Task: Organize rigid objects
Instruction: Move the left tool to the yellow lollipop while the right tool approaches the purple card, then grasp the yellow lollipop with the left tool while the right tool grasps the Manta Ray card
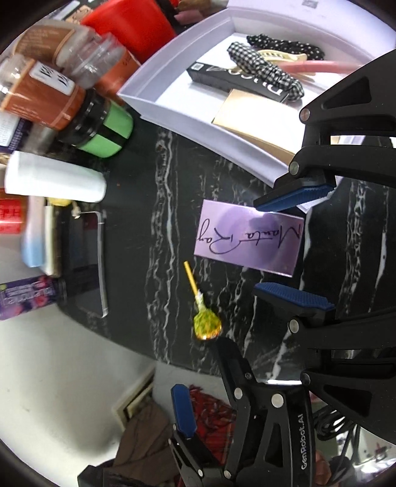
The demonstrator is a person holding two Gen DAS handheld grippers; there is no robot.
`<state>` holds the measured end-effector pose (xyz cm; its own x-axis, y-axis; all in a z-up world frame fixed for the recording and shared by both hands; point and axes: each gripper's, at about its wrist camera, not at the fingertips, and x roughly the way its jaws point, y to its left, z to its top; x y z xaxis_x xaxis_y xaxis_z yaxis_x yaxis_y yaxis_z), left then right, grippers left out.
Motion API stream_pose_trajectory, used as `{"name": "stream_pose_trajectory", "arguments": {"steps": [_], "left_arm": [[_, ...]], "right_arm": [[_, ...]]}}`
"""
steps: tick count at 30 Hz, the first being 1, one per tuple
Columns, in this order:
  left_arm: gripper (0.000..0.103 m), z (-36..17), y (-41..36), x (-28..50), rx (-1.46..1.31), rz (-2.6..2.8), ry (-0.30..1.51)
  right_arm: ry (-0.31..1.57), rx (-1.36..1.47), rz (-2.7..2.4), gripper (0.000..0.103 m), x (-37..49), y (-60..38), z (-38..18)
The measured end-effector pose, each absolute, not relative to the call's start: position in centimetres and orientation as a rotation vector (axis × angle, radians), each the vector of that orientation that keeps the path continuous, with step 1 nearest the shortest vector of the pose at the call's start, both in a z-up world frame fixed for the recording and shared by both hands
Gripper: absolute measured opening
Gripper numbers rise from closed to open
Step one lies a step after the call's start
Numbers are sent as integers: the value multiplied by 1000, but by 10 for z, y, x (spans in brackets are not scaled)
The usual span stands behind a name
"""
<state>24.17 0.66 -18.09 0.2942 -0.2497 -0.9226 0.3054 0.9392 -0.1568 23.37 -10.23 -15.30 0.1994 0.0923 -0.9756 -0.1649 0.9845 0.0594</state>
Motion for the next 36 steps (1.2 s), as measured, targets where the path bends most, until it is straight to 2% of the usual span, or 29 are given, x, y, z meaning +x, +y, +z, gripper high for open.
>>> {"name": "stream_pose_trajectory", "arguments": {"steps": [4, 6, 12, 16, 19, 21, 22, 24, 26, 30, 36], "left_arm": [[85, -188, 4, 246, 53, -390, 1214], [77, -192, 2, 249, 65, -395, 1210], [64, -203, 5, 255, 25, -427, 1219], [64, -203, 1, 255, 34, -485, 1192], [60, -203, -4, 253, 76, -523, 1167], [50, -205, -9, 253, 116, -530, 1164], [48, -205, -10, 253, 135, -529, 1153], [34, -206, -12, 252, 150, -541, 1149], [29, -206, -11, 251, 152, -553, 1151], [27, -206, -5, 245, 132, -558, 1165], [25, -206, 5, 232, 102, -552, 1188]], "right_arm": [[1395, -81, 185, 49, 242, -104, -165], [1412, -99, 185, 49, 246, -104, -170], [1417, -157, 195, 51, 257, -96, -179], [1420, -217, 212, 64, 261, -88, -185], [1429, -267, 213, 64, 264, -77, -192], [1429, -286, 215, 64, 262, -71, -195], [1427, -283, 219, 64, 261, -69, -196], [1425, -292, 215, 64, 259, -67, -197], [1417, -292, 207, 63, 257, -66, -198], [1408, -283, 182, 53, 255, -68, -196], [1408, -273, 197, 53, 242, -63, -194]]}}
